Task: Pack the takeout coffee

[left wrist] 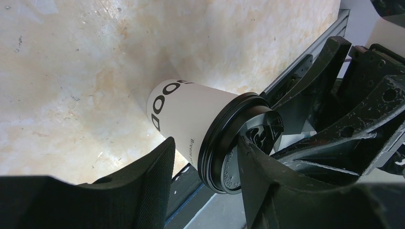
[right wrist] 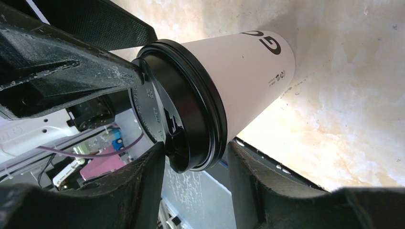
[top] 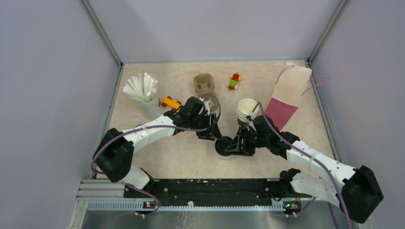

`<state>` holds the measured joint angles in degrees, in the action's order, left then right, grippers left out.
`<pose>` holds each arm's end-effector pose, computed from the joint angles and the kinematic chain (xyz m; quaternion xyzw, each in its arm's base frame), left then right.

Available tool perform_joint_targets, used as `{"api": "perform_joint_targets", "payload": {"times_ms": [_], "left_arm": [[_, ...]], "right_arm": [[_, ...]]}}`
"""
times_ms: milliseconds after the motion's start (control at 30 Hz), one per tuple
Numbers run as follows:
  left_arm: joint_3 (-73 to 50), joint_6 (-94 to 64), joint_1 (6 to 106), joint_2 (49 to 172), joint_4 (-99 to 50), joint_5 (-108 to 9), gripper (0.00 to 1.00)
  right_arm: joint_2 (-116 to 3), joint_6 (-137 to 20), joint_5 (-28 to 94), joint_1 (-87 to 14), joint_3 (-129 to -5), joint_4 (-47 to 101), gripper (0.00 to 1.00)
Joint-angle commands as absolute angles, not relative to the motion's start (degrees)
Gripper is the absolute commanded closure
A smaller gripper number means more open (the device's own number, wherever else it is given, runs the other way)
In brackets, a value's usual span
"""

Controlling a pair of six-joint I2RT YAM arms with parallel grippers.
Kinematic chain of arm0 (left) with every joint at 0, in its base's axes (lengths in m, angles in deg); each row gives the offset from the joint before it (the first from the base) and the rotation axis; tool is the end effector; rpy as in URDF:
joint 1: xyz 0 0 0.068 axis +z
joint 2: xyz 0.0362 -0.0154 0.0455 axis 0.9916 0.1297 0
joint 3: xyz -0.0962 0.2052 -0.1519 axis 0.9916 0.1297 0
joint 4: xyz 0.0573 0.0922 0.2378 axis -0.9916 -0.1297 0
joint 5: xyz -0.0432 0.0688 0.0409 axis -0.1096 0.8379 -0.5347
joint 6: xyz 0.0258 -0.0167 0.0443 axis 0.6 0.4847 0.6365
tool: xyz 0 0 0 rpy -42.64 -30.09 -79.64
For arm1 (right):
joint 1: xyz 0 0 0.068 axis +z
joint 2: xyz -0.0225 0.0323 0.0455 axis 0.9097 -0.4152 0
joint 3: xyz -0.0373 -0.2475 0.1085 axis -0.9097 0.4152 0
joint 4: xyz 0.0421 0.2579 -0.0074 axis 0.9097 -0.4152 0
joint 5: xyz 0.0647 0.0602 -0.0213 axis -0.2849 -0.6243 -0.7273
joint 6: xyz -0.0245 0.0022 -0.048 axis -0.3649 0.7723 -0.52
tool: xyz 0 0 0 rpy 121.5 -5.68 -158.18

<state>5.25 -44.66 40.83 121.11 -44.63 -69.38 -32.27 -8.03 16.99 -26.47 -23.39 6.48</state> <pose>0.2220 -0.2205 0.2244 0.0893 0.9071 -0.3978 0.1049 0.1440 0.1350 0.2112 0.0652 0.9075 0.4016 0.1050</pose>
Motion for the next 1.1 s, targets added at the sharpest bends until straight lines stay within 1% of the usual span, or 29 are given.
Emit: {"api": "perform_joint_targets", "payload": {"times_ms": [0, 400, 567, 767, 867, 967, 1067], "left_arm": [[7.72, -44.54, 40.54, 120.27, -45.53, -68.89, 0.44], [11.81, -45.03, 40.49, 121.07, -44.05, -67.58, 0.46], [14.18, -45.5, 40.54, 121.81, -43.6, -67.08, 0.47], [15.53, -46.83, 40.54, 120.78, -45.76, -64.75, 0.49], [14.43, -47.42, 40.52, 119.61, -48.04, -64.22, 0.49], [12.75, -48.37, 40.53, 118.2, -50.72, -64.23, 0.49], [12.24, -49.52, 40.53, 116.17, -51.32, -64.7, 0.49]], "right_arm": [[-31.19, -8.79, 19.16, -25.74, -20.51, 6.49, 0.51], [-28.02, -10.28, 23.86, -25.74, -13.72, 1.76, 0.53], [-26.99, -10.31, 24.63, -25.74, -10.5, 2.25, 0.54], [-25.49, -11.07, 26.84, -25.79, -7.98, 1.16, 0.54], [-23.53, -12.77, 27.44, -25.74, -9.31, 1.94, 0.55], [-22.07, -15.65, 29.44, -25.81, -13.85, 2.17, 0.53], [-24.38, -18.83, 29.97, -25.89, -18.64, 2.56, 0.5]]}}
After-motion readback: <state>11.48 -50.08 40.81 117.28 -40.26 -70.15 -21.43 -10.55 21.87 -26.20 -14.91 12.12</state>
